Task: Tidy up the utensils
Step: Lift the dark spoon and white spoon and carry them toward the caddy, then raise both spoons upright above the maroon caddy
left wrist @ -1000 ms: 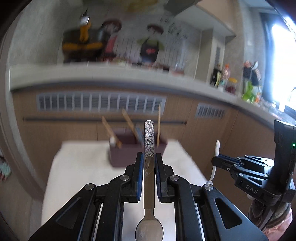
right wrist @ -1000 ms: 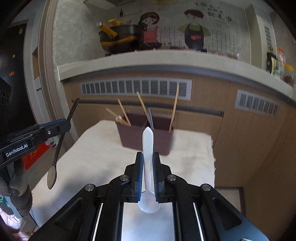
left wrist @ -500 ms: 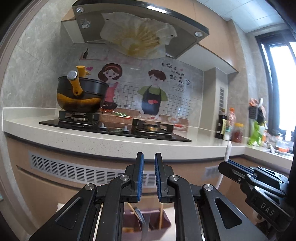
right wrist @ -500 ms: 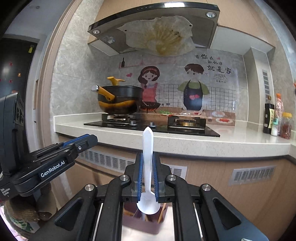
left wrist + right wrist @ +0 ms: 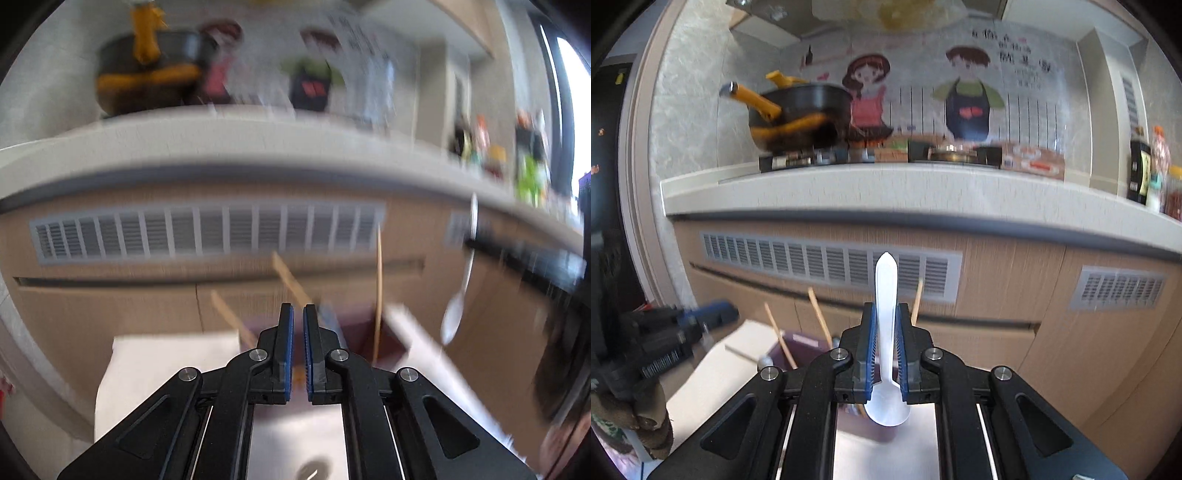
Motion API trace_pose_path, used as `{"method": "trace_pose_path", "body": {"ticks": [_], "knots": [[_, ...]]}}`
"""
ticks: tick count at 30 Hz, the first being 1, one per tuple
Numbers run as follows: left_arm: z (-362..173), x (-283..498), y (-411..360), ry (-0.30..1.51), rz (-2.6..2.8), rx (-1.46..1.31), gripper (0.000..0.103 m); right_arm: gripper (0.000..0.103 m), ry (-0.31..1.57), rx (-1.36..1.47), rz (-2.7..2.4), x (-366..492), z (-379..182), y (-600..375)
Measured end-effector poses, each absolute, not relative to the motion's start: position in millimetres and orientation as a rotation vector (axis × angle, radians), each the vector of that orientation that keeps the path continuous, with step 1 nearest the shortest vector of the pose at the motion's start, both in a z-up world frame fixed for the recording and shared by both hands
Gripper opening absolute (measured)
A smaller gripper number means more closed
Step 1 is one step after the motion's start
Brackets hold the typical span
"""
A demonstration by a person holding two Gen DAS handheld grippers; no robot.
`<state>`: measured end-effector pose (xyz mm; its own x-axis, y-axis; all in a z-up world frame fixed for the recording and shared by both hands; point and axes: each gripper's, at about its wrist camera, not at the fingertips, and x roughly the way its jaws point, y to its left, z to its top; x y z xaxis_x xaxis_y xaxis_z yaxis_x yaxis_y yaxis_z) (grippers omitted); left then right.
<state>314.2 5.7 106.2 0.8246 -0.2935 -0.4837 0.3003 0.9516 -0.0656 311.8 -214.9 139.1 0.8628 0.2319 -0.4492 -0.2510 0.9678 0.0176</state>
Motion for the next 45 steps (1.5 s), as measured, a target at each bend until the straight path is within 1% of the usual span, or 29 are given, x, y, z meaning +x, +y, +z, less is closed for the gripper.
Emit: {"method": "trace_pose_path", "body": {"ticks": [2, 4, 5, 6, 7, 8, 9, 12, 16, 17, 20, 21, 23, 25, 26, 27, 29, 32, 35, 41, 43, 45], "knots": [[86, 307, 1, 0.586, -0.366, 0.089, 0.007, 0.01, 0.48, -0.043, 0.252, 306, 133, -217], [64, 299, -6, 0.673, -0.431, 0.158, 0.009, 0.01, 0.493, -0.043, 0.253, 300, 128, -219], [50, 293, -11, 0.724, -0.471, 0.199, 0.015, 0.01, 0.499, -0.042, 0.255, 297, 126, -220], [40, 291, -15, 0.766, -0.499, 0.231, 0.032, 0.01, 0.505, -0.041, 0.257, 293, 124, -221], [28, 289, -21, 0.812, -0.526, 0.267, 0.043, 0.01, 0.509, -0.039, 0.257, 291, 122, -222], [15, 286, -28, 0.854, -0.54, 0.309, 0.06, 0.01, 0.513, -0.036, 0.259, 289, 121, -223], [5, 284, -34, 0.877, -0.546, 0.344, 0.061, 0.01, 0.52, -0.037, 0.261, 286, 119, -224], [-13, 290, -46, 0.923, -0.495, 0.398, 0.061, 0.01, 0.534, -0.047, 0.261, 281, 116, -224], [-27, 310, -37, 1.033, -0.49, 0.233, 0.061, 0.01, 0.558, -0.057, 0.264, 277, 108, -225], [-31, 314, -37, 1.056, -0.486, 0.211, 0.059, 0.01, 0.563, -0.055, 0.264, 276, 106, -225], [-42, 320, -40, 1.096, -0.45, 0.226, 0.057, 0.01, 0.577, -0.054, 0.263, 276, 103, -227], [-46, 321, -41, 1.105, -0.436, 0.23, 0.054, 0.01, 0.581, -0.052, 0.263, 276, 101, -228], [-50, 321, -42, 1.106, -0.426, 0.228, 0.052, 0.01, 0.587, -0.051, 0.266, 276, 99, -228], [-52, 318, -45, 1.098, -0.431, 0.228, 0.048, 0.01, 0.593, -0.049, 0.27, 275, 97, -227], [-52, 316, -46, 1.088, -0.433, 0.228, 0.039, 0.01, 0.596, -0.047, 0.27, 275, 96, -226], [-52, 314, -48, 1.074, -0.426, 0.234, 0.035, 0.01, 0.599, -0.044, 0.271, 275, 94, -226], [-49, 307, -50, 1.039, -0.402, 0.22, 0.035, 0.01, 0.605, -0.033, 0.275, 273, 92, -227], [-22, 298, -44, 0.927, -0.389, 0.169, 0.035, 0.01, 0.606, -0.028, 0.279, 270, 92, -229], [36, 278, -35, 0.758, -0.426, 0.062, 0.035, 0.01, 0.585, -0.018, 0.282, 268, 102, -230], [153, 274, -26, 0.394, -0.445, -0.092, 0.034, 0.01, 0.408, 0.003, 0.278, 280, 156, -216], [178, 279, -15, 0.31, -0.443, -0.154, 0.033, 0.01, 0.367, 0.023, 0.274, 291, 175, -211], [200, 286, -12, 0.25, -0.431, -0.19, 0.03, 0.01, 0.328, 0.024, 0.276, 300, 189, -207]]}}
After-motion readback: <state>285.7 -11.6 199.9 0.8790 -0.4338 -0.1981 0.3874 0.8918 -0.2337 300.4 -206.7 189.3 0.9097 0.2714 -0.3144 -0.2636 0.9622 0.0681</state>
